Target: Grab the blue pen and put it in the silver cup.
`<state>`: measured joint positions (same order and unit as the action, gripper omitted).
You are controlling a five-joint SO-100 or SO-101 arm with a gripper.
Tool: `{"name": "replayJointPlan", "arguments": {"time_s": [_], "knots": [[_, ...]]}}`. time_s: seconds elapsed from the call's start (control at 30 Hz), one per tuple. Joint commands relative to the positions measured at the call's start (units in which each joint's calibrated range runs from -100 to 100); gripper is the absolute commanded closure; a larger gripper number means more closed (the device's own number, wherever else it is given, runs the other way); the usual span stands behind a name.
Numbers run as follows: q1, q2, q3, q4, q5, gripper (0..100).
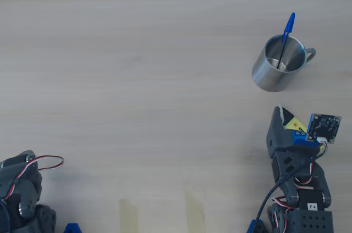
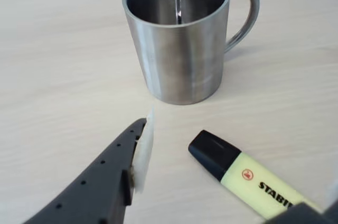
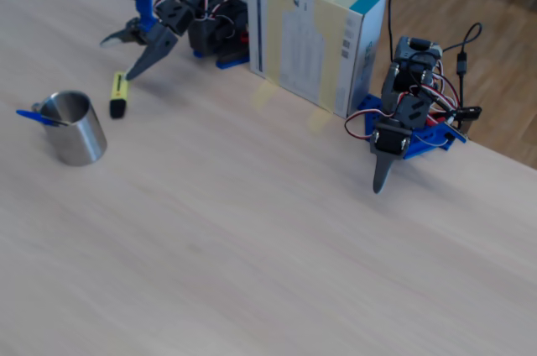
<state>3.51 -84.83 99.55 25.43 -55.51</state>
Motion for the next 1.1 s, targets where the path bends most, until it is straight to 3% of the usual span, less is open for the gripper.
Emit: {"name": "replayJointPlan", "arguments": {"time_s": [0.0, 0.43, 0.9, 1.07], "knots": [[-0.4, -2.9, 0.5, 4.6, -0.1, 49], [-1.0, -12.1, 0.3, 24.0, -0.2, 49], [-2.6, -12.8, 0.2, 34.8, -0.2, 49], [-2.7, -12.8, 0.2, 38.1, -0.2, 59]]}}
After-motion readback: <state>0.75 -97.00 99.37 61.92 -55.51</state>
